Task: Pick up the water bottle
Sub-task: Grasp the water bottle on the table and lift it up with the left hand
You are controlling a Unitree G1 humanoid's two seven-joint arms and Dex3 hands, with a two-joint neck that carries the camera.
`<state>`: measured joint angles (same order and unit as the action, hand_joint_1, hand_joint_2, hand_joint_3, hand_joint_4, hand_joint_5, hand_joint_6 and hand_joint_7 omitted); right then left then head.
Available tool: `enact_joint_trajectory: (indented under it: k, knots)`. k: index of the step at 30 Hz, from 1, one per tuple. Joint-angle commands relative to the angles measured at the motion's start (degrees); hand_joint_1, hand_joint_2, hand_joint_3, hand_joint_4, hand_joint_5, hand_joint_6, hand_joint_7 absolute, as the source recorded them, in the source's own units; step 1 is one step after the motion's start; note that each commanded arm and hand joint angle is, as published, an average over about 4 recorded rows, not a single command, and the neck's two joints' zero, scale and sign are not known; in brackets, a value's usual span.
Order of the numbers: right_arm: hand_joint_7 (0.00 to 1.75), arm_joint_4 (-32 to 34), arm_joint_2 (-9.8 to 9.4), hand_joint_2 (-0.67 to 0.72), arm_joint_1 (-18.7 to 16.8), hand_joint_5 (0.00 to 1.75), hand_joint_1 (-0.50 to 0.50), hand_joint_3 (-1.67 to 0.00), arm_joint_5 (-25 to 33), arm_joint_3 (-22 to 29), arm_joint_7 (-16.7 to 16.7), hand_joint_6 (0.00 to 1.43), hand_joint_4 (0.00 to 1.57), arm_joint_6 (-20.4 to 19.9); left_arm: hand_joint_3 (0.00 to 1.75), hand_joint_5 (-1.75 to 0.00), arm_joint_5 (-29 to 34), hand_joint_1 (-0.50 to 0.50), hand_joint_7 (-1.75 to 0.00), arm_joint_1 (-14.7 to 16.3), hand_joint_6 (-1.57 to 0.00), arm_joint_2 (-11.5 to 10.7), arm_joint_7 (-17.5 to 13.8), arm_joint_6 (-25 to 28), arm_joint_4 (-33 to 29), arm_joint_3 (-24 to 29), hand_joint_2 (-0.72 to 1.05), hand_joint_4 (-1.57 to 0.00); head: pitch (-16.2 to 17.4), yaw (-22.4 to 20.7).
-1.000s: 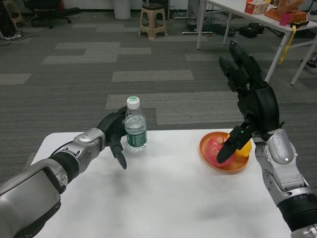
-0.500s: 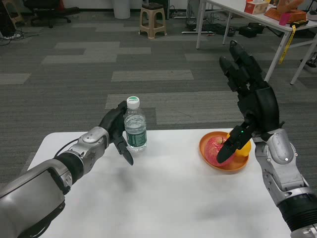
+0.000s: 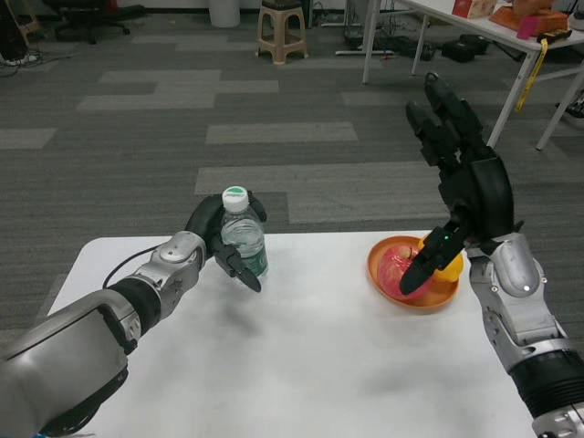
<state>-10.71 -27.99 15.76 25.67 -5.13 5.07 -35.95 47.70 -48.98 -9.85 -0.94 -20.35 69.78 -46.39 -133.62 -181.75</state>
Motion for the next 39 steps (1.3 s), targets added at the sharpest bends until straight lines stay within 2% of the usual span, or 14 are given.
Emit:
enact_joint_trajectory:
  k: [1, 5, 9, 11, 13, 15, 18, 21, 28, 34, 37, 39]
  knots:
    - [0.00, -0.5, 0.35, 0.50, 1.2, 0.00, -0.46, 0.00, 0.3, 0.1, -0.1, 0.00, 0.00, -0.3, 0.09, -1.75, -0.5, -0.50, -1.68, -1.1, -1.36, 0.3, 0.8, -0.4, 0.8, -1.7, -0.19, -1.11, 0.1, -0.2]
    - [0.00, -0.7, 0.55, 0.52, 1.4, 0.00, -0.46, 0.00, 0.3, -0.1, -0.1, 0.00, 0.00, -0.3, 0.09, -1.75, -0.4, -0.50, -1.68, -1.6, -1.36, 1.0, 1.7, -0.5, 1.0, -4.1, -0.19, -1.23, 0.1, -0.2]
    - [0.00, -0.5, 0.70, 0.53, 1.4, 0.00, -0.46, 0.00, 0.3, -0.2, -0.1, 0.00, 0.00, -0.4, 0.09, -1.75, -0.4, -0.50, -1.66, -1.6, -1.36, 1.3, 1.6, -0.7, 1.0, -4.8, -0.19, -1.44, 0.2, 0.1]
    - [0.00, -0.3, 0.79, 0.53, 1.4, 0.00, -0.46, 0.00, 0.3, -0.1, -0.1, 0.00, 0.00, -0.4, 0.09, -1.75, -0.4, -0.39, -1.62, -1.6, -1.36, 1.3, 1.5, -0.8, 1.0, -4.9, -0.15, -1.48, 0.3, 0.2]
    - [0.00, -0.3, 0.88, 0.53, 1.4, 0.00, -0.46, 0.00, 0.3, 0.0, -0.1, 0.00, 0.00, -0.4, 0.09, -1.75, -0.1, 0.00, -1.57, -1.6, -1.37, 1.3, 1.6, -0.9, 1.0, -4.8, -0.06, -1.52, 0.3, 0.2]
    - [0.00, -0.3, 0.92, 0.53, 1.3, 0.00, -0.46, 0.00, 0.3, 0.1, -0.1, 0.00, 0.00, -0.4, 0.07, -1.75, 0.2, 0.32, -1.50, -1.4, -1.39, 1.2, 1.6, -0.9, 1.0, -4.7, -0.02, -1.56, 0.4, 0.3]
    - [0.00, -0.1, 0.92, 0.53, 1.1, 0.00, -0.44, 0.00, 0.3, 0.1, -0.1, 0.00, 0.00, -0.4, 0.00, -1.75, 1.5, 0.47, -1.36, -0.9, -1.41, 1.1, 1.6, -1.0, 0.9, -4.5, 0.05, -1.57, 0.5, 0.4]
    - [0.00, 0.2, 0.92, 0.53, 0.9, 0.00, -0.45, 0.00, 0.3, 0.3, -0.1, 0.00, 0.00, -0.4, 0.02, -1.75, 2.0, 0.50, -1.26, -0.4, -1.39, 1.1, 1.3, -1.0, 0.8, -3.9, 0.07, -1.54, 0.5, 0.4]
    - [0.00, 1.0, 0.92, 0.53, 0.5, 0.00, -0.42, 0.00, 0.3, 0.5, -0.1, 0.00, 0.00, -0.4, 0.00, -1.75, 1.9, 0.50, -1.26, 0.2, -1.31, 1.1, 0.1, -1.0, 0.3, -2.7, 0.14, -1.42, 0.6, 0.4]
    - [0.00, 1.6, 0.92, 0.53, 0.1, 0.00, -0.42, 0.00, 0.3, 0.5, -0.1, 0.00, 0.00, -0.5, 0.02, -1.75, 2.0, 0.50, -1.12, 0.3, -1.31, 1.1, -1.0, -0.9, 0.0, -2.6, 0.03, -1.47, 0.7, 0.4]
    - [0.00, 1.9, 0.92, 0.53, -0.1, 0.00, -0.42, 0.00, 0.3, 0.6, -0.1, 0.00, 0.00, -0.4, 0.04, -1.75, 2.0, 0.50, -1.12, 0.6, -1.31, 1.1, -1.9, -0.9, -0.5, -2.3, -0.02, -1.50, 0.7, 0.4]
    - [0.00, 2.0, 0.88, 0.53, -0.2, 0.00, -0.42, 0.00, 0.3, 0.6, -0.1, 0.00, 0.00, -0.4, 0.00, -1.75, 2.0, 0.50, -1.12, 0.7, -1.31, 1.0, -2.7, -1.0, -1.1, -2.0, -0.02, -1.50, 0.7, 0.5]
